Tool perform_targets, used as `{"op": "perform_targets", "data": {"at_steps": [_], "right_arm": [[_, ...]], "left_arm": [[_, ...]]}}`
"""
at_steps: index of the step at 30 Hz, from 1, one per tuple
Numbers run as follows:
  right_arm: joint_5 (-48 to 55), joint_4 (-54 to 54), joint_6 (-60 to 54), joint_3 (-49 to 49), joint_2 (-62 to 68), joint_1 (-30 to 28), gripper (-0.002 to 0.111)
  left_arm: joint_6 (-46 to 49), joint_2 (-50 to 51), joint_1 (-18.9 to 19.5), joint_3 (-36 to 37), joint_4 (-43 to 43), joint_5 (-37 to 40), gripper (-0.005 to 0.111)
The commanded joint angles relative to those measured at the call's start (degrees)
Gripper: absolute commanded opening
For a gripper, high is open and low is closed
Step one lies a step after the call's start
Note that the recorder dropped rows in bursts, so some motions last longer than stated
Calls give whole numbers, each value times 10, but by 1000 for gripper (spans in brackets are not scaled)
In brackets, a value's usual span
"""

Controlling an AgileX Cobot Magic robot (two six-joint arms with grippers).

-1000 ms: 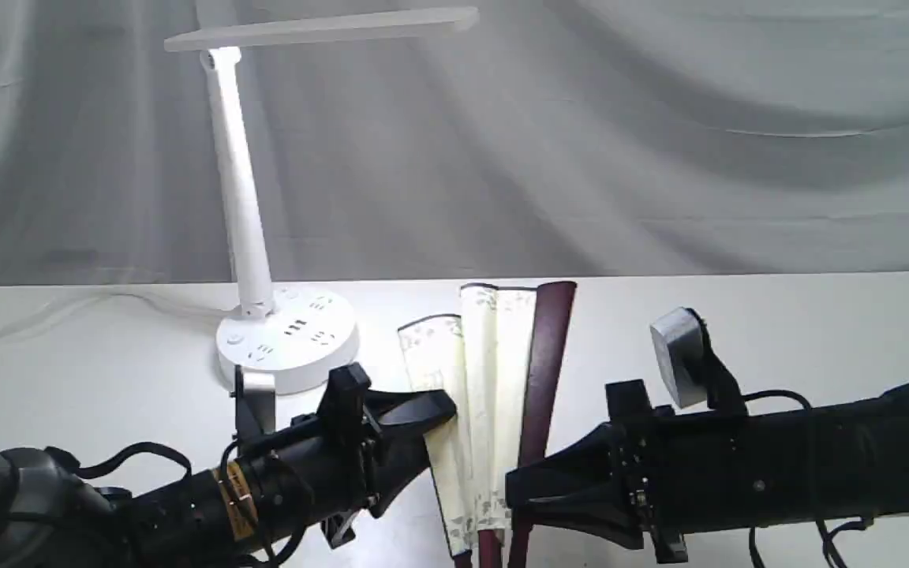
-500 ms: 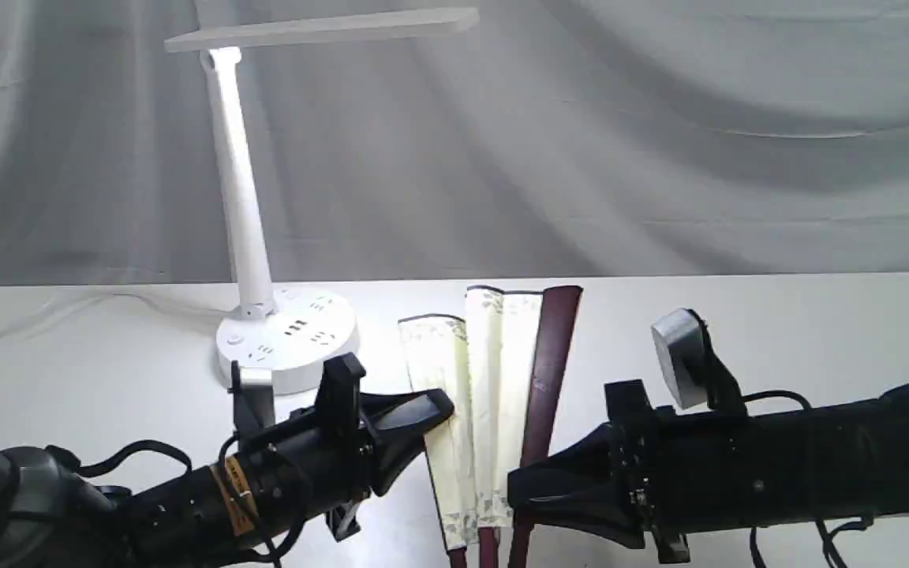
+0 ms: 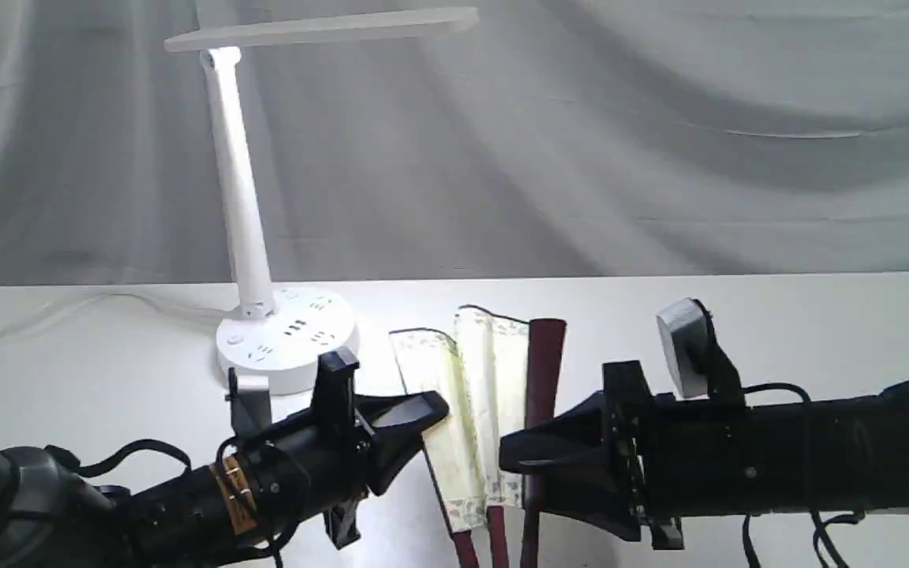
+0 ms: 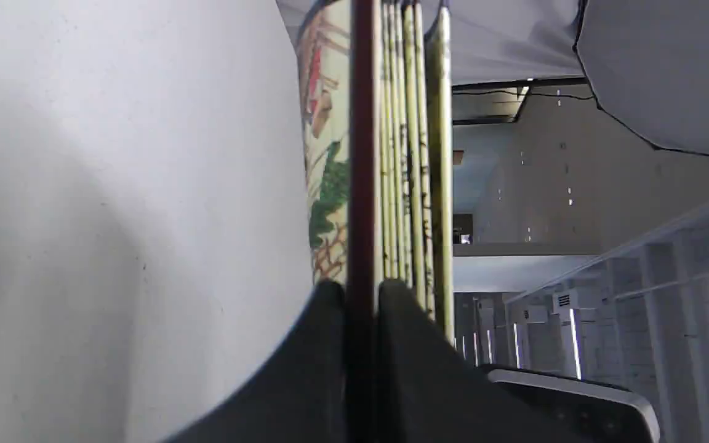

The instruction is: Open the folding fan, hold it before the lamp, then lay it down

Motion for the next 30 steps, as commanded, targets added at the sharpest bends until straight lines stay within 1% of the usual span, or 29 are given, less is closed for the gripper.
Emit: {"op": "perform_targets", "data": {"at_steps": [1,6,14,20,26,30], "right_arm": [[-12,31,-14,0,-7,1,41],[-54,31,-15,-19,-5,1,41],[-51,31,-13,-80,33,1,41],[-54,31,-9,-98,64,0,41],[-50,31,-7,-139,88,-1,41],[-52,31,-6,-149,91,-5,41]], "left_arm": [[-2,-7,-3,-1,4,1,0],[-18,-7,-3,-1,7,1,0],[-29,-7,-3,-1,20,1,0],[-30,-7,-3,-1,28,1,0],[-31,-7,-3,-1,40,1,0],[-39,-7,7,-1,41,1,0]]}}
